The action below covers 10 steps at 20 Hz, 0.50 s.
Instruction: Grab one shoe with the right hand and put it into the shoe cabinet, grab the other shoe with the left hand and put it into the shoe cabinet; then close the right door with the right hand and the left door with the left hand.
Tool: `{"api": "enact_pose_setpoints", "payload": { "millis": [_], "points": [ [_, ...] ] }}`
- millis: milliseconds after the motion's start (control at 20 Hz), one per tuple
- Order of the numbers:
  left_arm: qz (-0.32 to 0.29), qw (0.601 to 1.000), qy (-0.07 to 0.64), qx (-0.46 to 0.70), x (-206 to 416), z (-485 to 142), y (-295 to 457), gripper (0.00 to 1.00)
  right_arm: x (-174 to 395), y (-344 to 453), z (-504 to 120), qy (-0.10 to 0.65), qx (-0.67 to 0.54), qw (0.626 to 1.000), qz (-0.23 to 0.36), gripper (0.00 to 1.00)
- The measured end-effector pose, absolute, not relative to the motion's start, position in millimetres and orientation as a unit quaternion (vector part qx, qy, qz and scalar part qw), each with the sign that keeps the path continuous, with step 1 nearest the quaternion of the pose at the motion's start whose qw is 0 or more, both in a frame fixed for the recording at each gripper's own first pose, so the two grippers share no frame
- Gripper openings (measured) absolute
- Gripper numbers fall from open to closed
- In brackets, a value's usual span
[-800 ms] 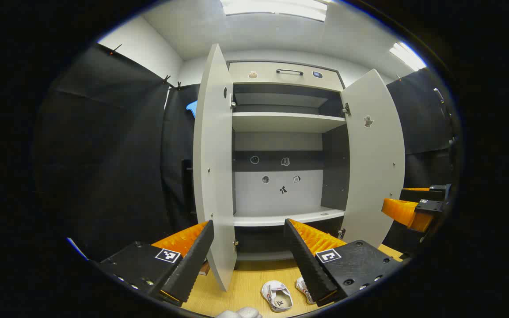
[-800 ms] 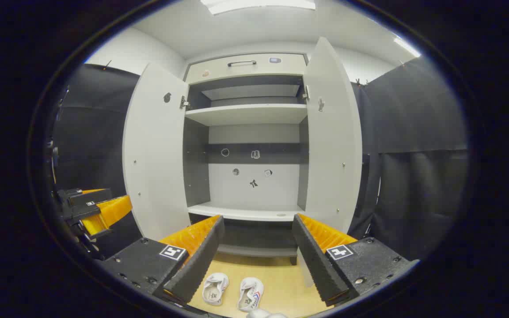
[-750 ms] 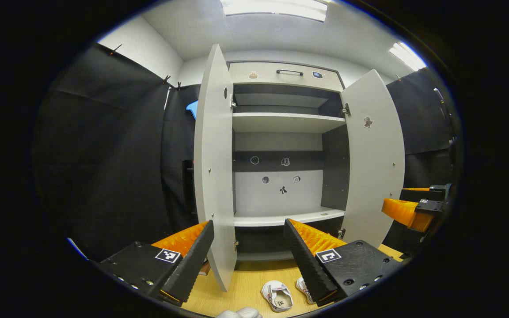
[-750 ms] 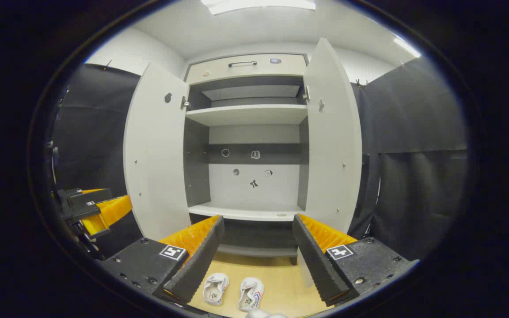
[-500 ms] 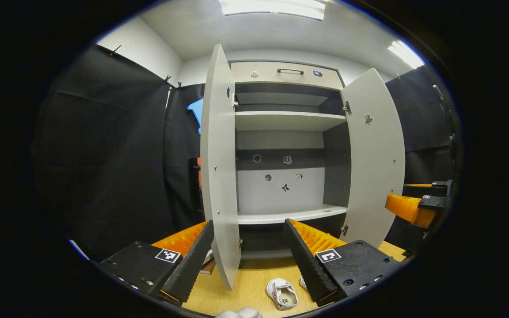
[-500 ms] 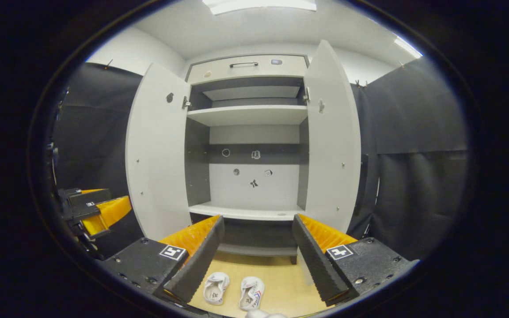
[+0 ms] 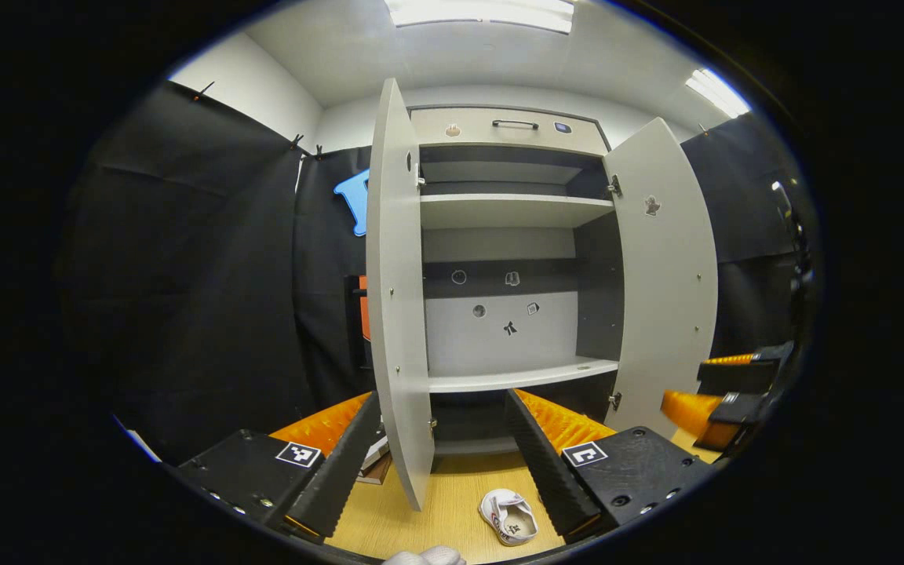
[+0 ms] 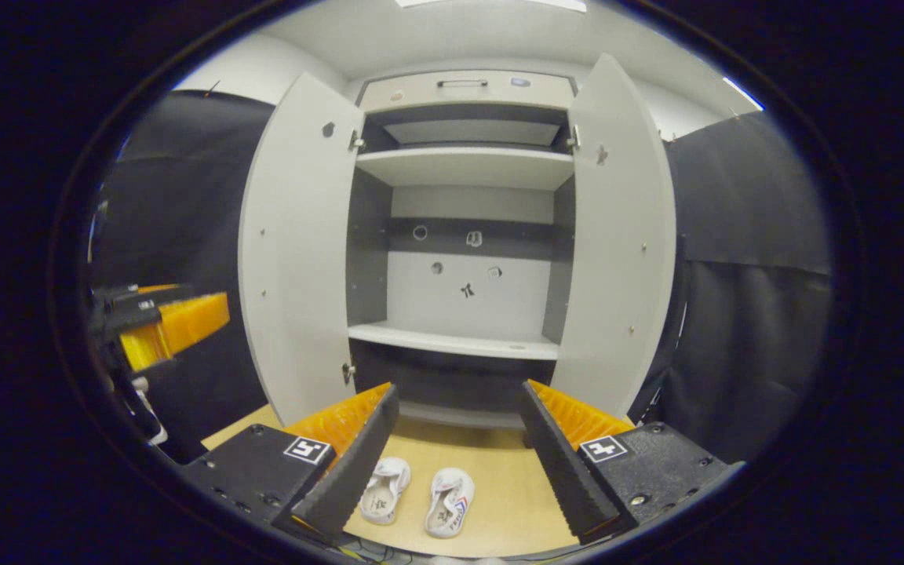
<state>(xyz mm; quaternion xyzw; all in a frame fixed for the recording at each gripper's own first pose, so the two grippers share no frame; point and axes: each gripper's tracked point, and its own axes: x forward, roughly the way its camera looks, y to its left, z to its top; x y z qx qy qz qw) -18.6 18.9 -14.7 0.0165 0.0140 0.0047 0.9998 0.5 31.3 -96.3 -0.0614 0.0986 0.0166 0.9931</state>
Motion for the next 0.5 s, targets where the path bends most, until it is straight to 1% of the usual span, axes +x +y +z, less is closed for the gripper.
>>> {"api": "enact_pose_setpoints", "payload": {
  "millis": [100,150,350,500],
  "points": [
    [0.005,1.0,0.02,0.02,-19.1,-19.9,22.2,0.96,-0.2,37.1,-143.1,0.148,-0.076,0.986,0.026,0.99],
    [0.005,0.999,0.023,0.022,-19.9,-23.1,24.5,0.96,-2.9,39.7,-170.0,0.178,-0.076,0.981,0.032,1.0],
    [0.011,0.999,0.036,0.023,-23.4,-32.5,33.1,0.95,-18.4,49.4,-266.8,0.284,-0.062,0.955,0.054,0.99],
    [0.012,0.998,0.049,0.024,-28.4,-41.6,37.4,0.95,-21.0,58.5,-321.7,0.337,-0.037,0.939,0.06,1.0]
  ]
}}
